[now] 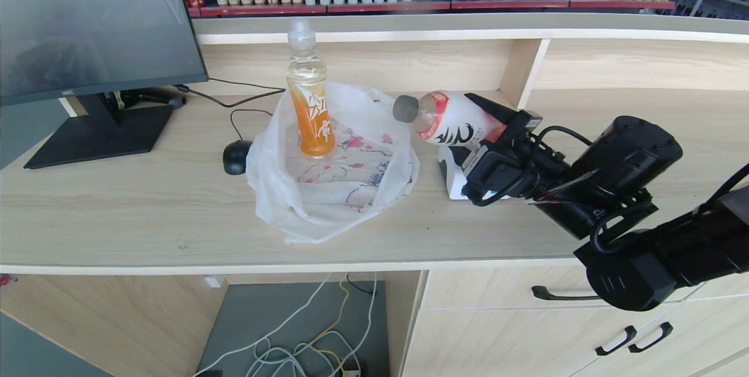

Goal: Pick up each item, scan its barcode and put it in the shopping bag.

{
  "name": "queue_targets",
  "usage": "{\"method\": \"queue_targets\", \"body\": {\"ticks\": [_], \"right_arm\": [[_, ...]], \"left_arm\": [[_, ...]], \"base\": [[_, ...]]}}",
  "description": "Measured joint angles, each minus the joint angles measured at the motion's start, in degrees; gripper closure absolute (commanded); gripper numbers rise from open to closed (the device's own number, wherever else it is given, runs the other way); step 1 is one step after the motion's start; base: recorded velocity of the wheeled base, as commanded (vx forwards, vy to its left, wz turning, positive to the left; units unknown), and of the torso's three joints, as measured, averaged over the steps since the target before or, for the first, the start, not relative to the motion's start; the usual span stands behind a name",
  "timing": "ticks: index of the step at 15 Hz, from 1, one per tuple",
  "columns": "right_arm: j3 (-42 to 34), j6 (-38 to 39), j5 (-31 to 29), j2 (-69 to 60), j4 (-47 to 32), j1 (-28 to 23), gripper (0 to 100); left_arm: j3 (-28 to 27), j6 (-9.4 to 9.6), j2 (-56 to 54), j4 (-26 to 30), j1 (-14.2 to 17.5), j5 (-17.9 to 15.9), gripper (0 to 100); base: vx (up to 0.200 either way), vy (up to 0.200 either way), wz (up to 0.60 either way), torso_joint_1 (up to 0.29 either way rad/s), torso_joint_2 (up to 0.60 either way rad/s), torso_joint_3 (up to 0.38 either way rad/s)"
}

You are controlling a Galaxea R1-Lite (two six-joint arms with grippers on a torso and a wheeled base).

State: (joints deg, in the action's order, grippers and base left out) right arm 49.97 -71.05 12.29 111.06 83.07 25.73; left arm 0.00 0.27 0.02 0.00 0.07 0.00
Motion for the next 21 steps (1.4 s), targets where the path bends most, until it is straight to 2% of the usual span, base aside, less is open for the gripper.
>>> {"method": "queue_targets", "body": {"ticks": [21], "right_arm": [[-0.9,2.2,-0.1,-0.9,0.0,1.0,100]], "left_arm": [[0.0,-0.02,0.0,0.0,0.0,0.0,0]], "base": [[0.000,0.000,0.00,0.000,0.00,0.000]]}}
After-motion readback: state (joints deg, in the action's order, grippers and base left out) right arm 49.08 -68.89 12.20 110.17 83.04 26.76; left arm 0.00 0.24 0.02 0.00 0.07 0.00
